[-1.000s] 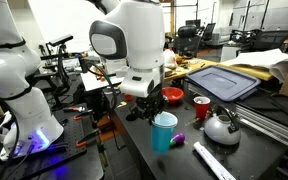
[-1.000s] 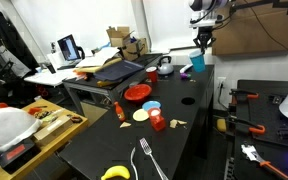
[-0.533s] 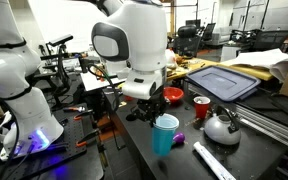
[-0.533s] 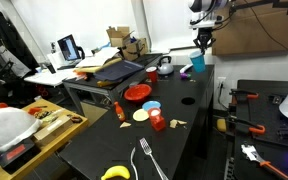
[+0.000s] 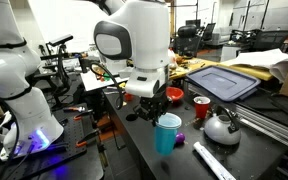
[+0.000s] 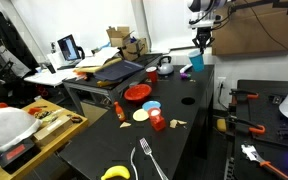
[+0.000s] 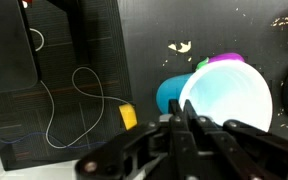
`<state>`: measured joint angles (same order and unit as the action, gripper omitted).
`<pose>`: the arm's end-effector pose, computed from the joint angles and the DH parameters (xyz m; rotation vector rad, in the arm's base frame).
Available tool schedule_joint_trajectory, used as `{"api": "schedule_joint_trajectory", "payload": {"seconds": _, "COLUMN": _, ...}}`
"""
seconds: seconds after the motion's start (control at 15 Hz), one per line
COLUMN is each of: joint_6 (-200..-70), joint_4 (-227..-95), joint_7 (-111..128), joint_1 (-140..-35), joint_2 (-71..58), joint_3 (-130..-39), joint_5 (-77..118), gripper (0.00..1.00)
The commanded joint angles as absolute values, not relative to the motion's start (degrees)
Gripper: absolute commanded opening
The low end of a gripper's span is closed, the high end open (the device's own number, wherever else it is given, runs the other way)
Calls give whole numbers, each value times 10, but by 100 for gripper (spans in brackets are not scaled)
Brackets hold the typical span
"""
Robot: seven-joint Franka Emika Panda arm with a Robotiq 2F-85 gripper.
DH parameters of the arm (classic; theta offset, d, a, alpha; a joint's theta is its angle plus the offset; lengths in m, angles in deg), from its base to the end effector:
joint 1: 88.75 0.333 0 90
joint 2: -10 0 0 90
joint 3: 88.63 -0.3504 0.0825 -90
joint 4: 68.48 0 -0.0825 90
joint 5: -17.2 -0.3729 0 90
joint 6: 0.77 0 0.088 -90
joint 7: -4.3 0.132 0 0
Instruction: Move the stacked blue cups to the right.
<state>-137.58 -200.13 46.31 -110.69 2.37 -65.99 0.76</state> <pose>0.3740 -0.3575 0.3105 -1.9550 2.2744 0.0364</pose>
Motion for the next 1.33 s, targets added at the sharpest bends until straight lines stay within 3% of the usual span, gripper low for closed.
{"api": "schedule_joint_trajectory", "payload": {"seconds": 0.0, "joint_6": -1374, "joint_4": -1998, "joint_7": 463, "joint_1": -1104, "joint_2": 22, "joint_3": -658, "joint_5": 7, "gripper": 5}}
{"api": "schedule_joint_trajectory", "payload": {"seconds": 1.07, "joint_6": -1374, "joint_4": -1994, "joint_7": 463, "joint_1": -1104, "joint_2": 17, "joint_3": -660, "joint_5": 7, "gripper": 5}}
{"api": "schedule_joint_trajectory", "payload": {"seconds": 1.27, "joint_6": -1377, "joint_4": -1988, "joint_7": 462, "joint_1": -1105, "joint_2": 10, "joint_3": -660, "joint_5": 2, "gripper": 1}}
